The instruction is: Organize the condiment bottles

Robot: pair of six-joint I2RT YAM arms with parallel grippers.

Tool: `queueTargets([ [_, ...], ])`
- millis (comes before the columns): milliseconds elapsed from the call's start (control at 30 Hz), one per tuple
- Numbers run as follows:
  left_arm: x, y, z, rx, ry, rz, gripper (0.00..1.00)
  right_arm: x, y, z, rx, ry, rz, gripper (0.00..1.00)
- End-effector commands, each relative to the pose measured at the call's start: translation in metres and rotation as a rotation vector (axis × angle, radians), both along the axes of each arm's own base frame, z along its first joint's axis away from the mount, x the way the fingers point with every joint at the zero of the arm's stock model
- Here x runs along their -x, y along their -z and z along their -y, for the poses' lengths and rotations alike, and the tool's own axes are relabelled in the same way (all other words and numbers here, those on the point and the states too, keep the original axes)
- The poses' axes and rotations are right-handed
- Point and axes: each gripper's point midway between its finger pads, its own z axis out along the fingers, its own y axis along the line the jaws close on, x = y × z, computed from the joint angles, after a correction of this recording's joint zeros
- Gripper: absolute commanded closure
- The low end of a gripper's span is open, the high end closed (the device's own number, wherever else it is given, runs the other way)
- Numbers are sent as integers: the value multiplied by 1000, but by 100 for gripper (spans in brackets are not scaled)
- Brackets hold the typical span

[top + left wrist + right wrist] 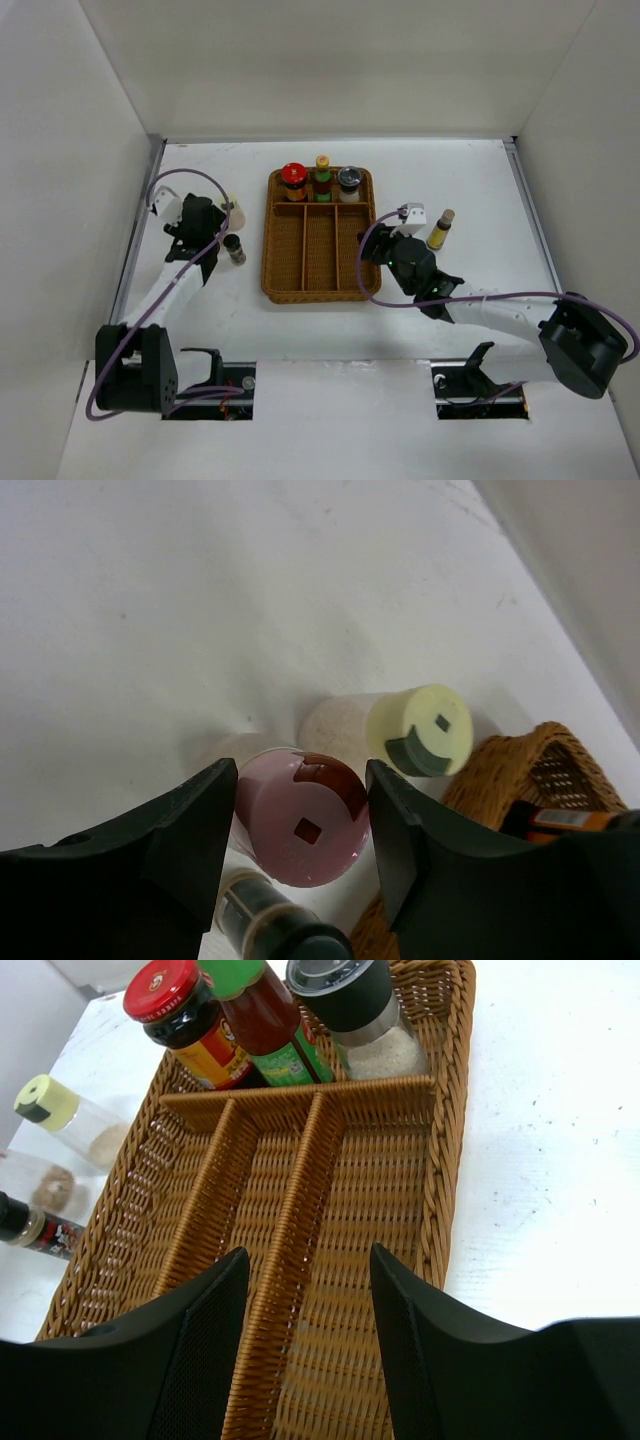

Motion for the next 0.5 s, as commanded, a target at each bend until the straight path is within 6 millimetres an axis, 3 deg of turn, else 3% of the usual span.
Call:
queueTargets([
  [0,10,-40,-2,-26,-29,103,72,-8,-29,-9,-57,5,66,44],
  [167,26,-72,-2,-43,-34,162,72,-7,-30,-9,-61,4,66,43],
  [300,30,-102,14,-28,18,226,72,-6,-30,-9,-63,3,67,43],
  [367,26,-115,35,-25,87,243,70,-7,-30,-9,-56,5,67,43],
  [467,14,-126,90,-22,254,241,70,-6,-30,-8,-58,7,69,43],
])
